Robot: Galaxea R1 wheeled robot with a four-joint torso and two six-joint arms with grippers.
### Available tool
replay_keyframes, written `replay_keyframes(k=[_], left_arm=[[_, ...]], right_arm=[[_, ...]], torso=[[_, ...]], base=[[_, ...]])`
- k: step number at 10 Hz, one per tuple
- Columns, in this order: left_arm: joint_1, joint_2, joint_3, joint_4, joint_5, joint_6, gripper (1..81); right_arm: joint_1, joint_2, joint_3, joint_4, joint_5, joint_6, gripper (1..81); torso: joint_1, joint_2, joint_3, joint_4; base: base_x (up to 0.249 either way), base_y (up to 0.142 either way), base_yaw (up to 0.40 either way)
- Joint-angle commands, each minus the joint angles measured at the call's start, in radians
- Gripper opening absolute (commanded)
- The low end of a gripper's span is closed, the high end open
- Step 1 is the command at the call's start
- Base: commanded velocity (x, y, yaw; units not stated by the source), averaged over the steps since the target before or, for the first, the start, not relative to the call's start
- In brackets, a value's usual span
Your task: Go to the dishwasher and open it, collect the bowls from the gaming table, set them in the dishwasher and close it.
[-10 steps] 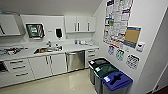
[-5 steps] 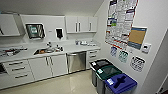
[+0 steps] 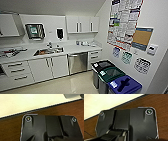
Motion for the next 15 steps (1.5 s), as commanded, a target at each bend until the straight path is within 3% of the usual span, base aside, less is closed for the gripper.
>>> replay_keyframes(k=[1, 15], left_arm=[[-0.05, 0.001, -0.004, -0.008, 0.043, -0.003, 81.1], [-0.05, -0.009, -0.003, -0.017, 0.041, -0.005, 81.1]], right_arm=[[0.053, 0.001, 0.004, -0.006, -0.049, -0.001, 81.1], [0.052, 0.002, 0.004, -0.003, -0.047, -0.001, 81.1]], torso=[[0.0, 0.0, 0.0, 0.0], [0.0, 0.0, 0.0, 0.0]], base=[[0.111, 0.079, 0.0], [0.111, 0.079, 0.0]])
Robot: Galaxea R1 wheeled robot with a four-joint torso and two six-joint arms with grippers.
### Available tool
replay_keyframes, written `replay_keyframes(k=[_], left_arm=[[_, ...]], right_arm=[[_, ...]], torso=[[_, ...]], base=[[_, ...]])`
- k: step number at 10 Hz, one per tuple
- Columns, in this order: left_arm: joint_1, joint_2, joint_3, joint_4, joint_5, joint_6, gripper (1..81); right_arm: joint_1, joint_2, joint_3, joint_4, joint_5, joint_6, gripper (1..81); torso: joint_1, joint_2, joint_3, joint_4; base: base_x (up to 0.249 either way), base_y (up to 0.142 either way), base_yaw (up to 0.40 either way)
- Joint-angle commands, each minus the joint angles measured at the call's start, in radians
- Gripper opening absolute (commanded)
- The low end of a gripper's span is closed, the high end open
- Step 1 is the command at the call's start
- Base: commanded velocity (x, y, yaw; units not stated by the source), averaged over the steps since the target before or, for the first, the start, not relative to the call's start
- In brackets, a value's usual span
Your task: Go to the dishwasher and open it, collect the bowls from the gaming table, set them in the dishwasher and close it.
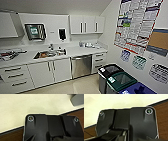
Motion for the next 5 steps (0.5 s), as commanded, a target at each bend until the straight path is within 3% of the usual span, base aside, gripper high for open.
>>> replay_keyframes(k=[1, 5], left_arm=[[-0.05, 0.011, -0.004, -0.006, 0.041, -0.004, 81.1], [-0.048, 0.012, -0.004, -0.008, 0.041, -0.004, 81.1]], right_arm=[[0.054, -0.004, 0.005, -0.004, -0.051, -0.001, 81.1], [0.058, 0.002, 0.005, -0.007, -0.051, -0.001, 81.1]], torso=[[0.0, 0.0, 0.0, 0.0], [0.0, 0.0, 0.0, 0.0]], base=[[0.111, 0.079, 0.0], [0.111, 0.079, 0.0]])
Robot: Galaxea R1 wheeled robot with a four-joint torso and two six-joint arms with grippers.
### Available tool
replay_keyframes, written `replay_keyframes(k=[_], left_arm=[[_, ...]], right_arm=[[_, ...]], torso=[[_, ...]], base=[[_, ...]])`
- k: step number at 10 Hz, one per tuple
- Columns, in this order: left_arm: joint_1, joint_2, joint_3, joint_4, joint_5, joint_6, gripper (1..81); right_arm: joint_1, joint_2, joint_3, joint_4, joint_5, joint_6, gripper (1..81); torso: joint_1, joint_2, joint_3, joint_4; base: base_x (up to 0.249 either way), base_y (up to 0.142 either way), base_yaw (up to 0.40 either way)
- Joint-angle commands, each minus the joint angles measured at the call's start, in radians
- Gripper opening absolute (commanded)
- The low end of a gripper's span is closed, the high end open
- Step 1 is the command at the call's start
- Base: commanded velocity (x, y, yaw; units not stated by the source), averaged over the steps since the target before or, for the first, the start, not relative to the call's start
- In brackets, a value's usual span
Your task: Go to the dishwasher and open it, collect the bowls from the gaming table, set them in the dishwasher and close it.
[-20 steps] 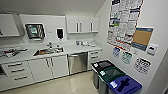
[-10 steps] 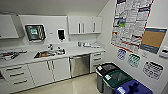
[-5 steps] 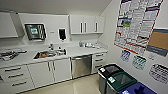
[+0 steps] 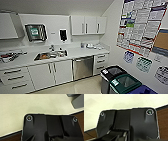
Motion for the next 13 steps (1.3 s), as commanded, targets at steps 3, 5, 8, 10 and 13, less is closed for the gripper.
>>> replay_keyframes(k=[3, 5, 8, 10, 13], left_arm=[[-0.051, 0.0, -0.005, -0.003, 0.043, -0.004, 81.1], [-0.052, 0.0, -0.005, -0.004, 0.043, -0.004, 81.1], [-0.049, -0.001, -0.005, -0.001, 0.044, -0.004, 81.1], [-0.048, 0.005, -0.005, 0.006, 0.044, -0.003, 81.1], [-0.049, -0.008, -0.005, 0.009, 0.044, -0.003, 81.1]], right_arm=[[0.056, 0.001, 0.001, -0.001, -0.048, 0.001, 81.1], [0.053, -0.005, -0.001, -0.001, -0.028, 0.005, 81.1], [0.047, -0.001, 0.001, -0.001, -0.017, 0.01, 81.1], [0.048, -0.009, -0.005, -0.001, -0.017, 0.01, 81.1], [0.047, -0.012, -0.007, -0.001, -0.017, 0.01, 81.1]], torso=[[0.0, 0.0, 0.0, 0.0], [0.0, 0.0, 0.0, 0.0], [0.0, 0.0, 0.0, 0.0], [0.0, 0.0, 0.0, 0.0], [0.0, 0.0, 0.0, 0.0]], base=[[0.111, 0.079, 0.0], [0.112, 0.079, 0.0], [0.111, 0.075, 0.0], [0.116, 0.033, 0.0], [0.117, 0.0, 0.0]])
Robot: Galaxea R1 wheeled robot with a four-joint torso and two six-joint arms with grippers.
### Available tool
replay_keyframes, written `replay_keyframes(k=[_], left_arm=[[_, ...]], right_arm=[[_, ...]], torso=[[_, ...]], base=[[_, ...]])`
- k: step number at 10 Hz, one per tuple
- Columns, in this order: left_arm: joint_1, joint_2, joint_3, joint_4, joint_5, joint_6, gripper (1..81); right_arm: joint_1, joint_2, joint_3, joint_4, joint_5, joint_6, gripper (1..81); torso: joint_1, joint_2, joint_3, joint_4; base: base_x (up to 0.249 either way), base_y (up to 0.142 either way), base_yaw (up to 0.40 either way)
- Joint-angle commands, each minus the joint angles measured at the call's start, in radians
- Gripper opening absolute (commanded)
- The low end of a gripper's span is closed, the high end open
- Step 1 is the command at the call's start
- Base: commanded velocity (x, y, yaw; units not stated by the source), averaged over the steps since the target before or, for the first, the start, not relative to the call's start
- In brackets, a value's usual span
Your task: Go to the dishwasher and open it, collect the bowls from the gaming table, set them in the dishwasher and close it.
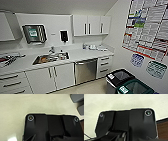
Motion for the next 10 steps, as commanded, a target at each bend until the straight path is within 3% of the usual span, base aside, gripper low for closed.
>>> replay_keyframes(k=[1, 4, 10], left_arm=[[-0.053, -0.009, 0.0, 0.01, 0.041, -0.003, 81.1], [-0.057, -0.01, -0.002, 0.012, 0.039, -0.003, 81.1], [-0.059, -0.012, 0.0, 0.009, 0.041, -0.003, 81.1]], right_arm=[[0.057, -0.001, -0.001, -0.002, -0.049, 0.001, 81.1], [0.058, 0.002, 0.004, 0.0, -0.049, 0.001, 81.1], [0.058, 0.001, 0.004, 0.003, -0.049, 0.001, 81.1]], torso=[[0.001, 0.0, 0.0, 0.0], [0.001, 0.0, 0.0, 0.0], [0.001, 0.0, 0.0, 0.0]], base=[[0.117, 0.0, 0.0], [0.117, 0.0, 0.0], [0.117, 0.065, 0.0]])
